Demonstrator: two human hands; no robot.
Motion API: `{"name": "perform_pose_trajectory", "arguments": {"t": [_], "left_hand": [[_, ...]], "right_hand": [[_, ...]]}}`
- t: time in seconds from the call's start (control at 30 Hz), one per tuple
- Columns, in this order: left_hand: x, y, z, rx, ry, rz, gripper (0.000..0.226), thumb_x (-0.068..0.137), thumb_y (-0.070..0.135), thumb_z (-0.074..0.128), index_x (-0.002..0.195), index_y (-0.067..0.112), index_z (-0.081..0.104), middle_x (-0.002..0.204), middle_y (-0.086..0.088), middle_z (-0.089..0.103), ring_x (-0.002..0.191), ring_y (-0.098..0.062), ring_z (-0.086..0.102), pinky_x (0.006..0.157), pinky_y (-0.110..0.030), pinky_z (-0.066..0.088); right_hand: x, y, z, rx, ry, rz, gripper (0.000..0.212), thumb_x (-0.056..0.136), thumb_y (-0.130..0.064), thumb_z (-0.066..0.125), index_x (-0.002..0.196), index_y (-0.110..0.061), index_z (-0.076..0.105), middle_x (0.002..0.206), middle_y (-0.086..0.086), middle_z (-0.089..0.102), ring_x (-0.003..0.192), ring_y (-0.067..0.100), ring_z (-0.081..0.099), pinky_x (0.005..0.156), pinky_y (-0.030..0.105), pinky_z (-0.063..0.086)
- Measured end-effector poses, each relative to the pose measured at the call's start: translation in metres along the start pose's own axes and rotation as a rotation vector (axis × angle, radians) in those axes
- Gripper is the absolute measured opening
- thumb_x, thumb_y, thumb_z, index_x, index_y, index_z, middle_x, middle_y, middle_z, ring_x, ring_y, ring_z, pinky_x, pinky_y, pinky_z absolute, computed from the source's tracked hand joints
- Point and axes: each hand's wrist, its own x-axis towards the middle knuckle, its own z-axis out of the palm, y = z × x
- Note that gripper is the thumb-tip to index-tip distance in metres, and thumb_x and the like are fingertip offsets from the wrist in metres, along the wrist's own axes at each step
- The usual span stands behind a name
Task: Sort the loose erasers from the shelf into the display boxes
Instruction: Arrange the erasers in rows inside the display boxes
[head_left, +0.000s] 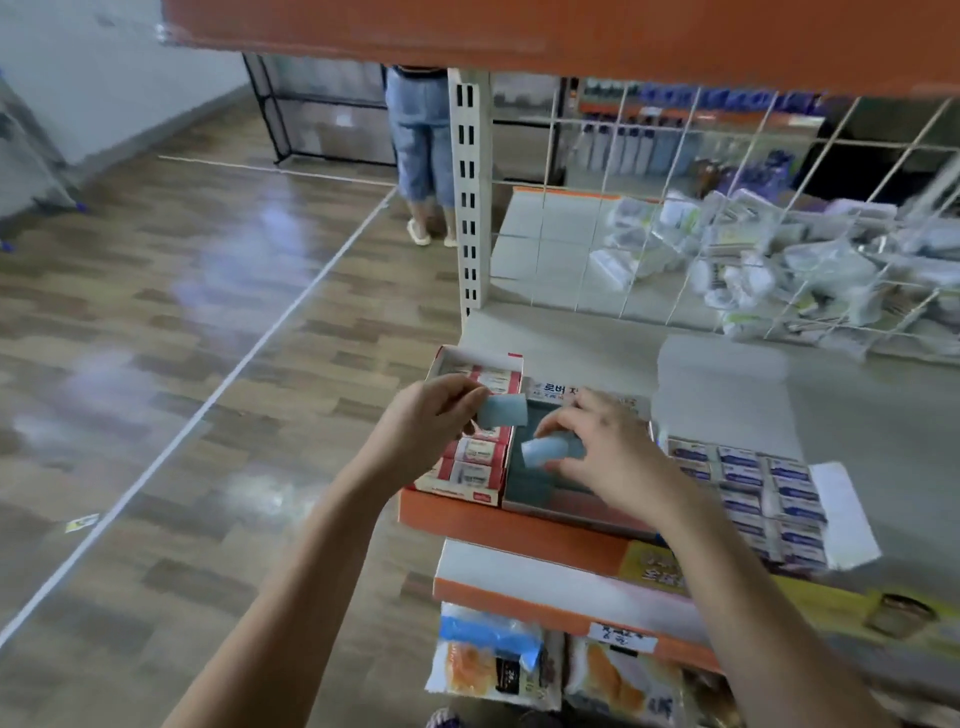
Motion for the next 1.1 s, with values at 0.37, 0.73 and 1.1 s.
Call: {"name": "perform_pose_trajectory", "arguments": {"t": [0.37, 0.73, 1.1], "left_hand": [[0.013, 0.002, 0.002, -0.043, -0.120, 0.083, 0.016, 0.096, 0.018, 0.048, 0.090, 0.016, 0.063, 0.070, 0.007, 0.060, 0.060, 0.002, 0.056, 0.057, -0.012, 0.046], [0.014, 0.003, 0.009, -0.064, -0.072, 0.022, 0.018, 0.096, 0.019, 0.048, 0.093, 0.012, 0.065, 0.067, 0.006, 0.061, 0.056, 0.002, 0.054, 0.056, -0.012, 0.045], [0.025, 0.021, 0.023, 0.495, -0.202, 0.196, 0.023, 0.094, 0.030, 0.050, 0.095, 0.015, 0.068, 0.083, 0.001, 0.067, 0.072, -0.015, 0.057, 0.064, -0.029, 0.043]], "right_hand": [[-0.013, -0.009, 0.010, 0.096, -0.066, 0.105, 0.035, 0.085, -0.036, 0.063, 0.119, -0.028, 0.058, 0.111, -0.008, 0.048, 0.103, 0.005, 0.044, 0.087, 0.022, 0.037], [-0.023, -0.007, 0.015, 0.177, -0.142, 0.076, 0.037, 0.087, -0.033, 0.063, 0.123, -0.025, 0.059, 0.108, -0.008, 0.051, 0.096, 0.006, 0.049, 0.087, 0.022, 0.040], [-0.036, 0.006, -0.019, 0.047, 0.007, 0.083, 0.031, 0.092, -0.032, 0.055, 0.121, -0.022, 0.060, 0.110, -0.005, 0.056, 0.101, 0.007, 0.049, 0.088, 0.022, 0.040]]}}
